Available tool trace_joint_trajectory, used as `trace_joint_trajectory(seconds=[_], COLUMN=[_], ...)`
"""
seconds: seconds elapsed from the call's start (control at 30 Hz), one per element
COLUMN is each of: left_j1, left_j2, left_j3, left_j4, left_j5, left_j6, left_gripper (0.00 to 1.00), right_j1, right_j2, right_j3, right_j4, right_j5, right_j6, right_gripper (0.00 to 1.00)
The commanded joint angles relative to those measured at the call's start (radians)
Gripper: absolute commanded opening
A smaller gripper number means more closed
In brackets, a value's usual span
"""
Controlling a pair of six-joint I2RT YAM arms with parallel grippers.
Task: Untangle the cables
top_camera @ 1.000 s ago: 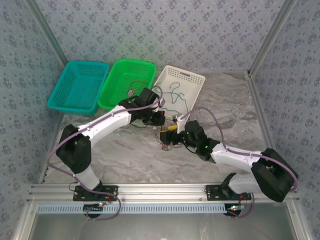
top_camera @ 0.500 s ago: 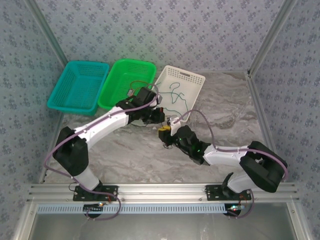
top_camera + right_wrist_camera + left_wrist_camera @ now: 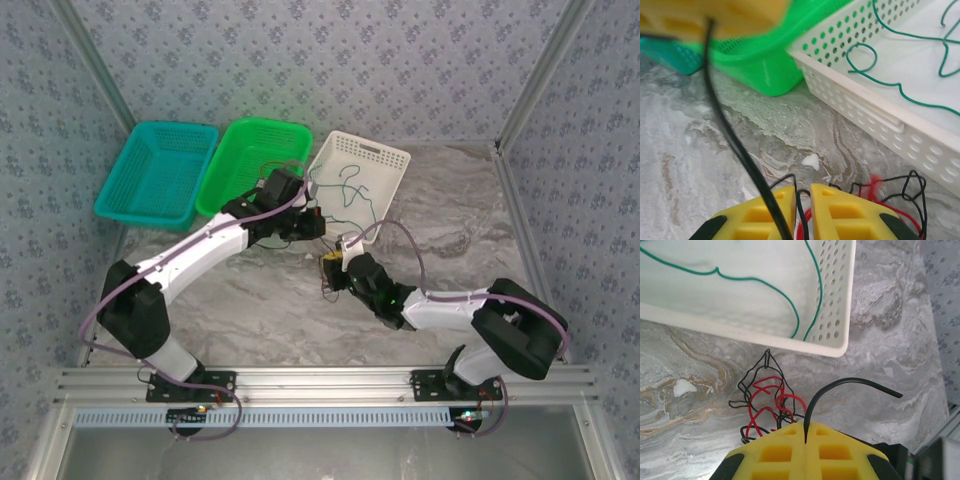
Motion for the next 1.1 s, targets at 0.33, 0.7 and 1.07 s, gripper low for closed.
trace_joint_trajectory(seconds=[0.33, 0.7, 1.07], left_j1=[0.060, 0.133, 0.133], left_j2=[-0.144, -0.185, -0.168], left_j3=[-0.103, -0.135, -0.132], left_j4=[0.158, 0.266, 0.248], left_j5=[-0.030, 0.005, 0.056], left_j6=[-0.102, -0.211, -0.253], left_gripper=[0.00, 0.00, 0.00], right_j1=[0.006, -0.025, -0.003], right_j2=[0.048, 0.057, 0.077], right_j3=[0.066, 0.009, 0.088], right_j4=[-0.185, -0.071, 0.158], right_j5=[0.121, -0.009, -0.054], right_j6=[0.079, 0.050, -0.125], right_gripper=[0.17, 0.30, 1.00])
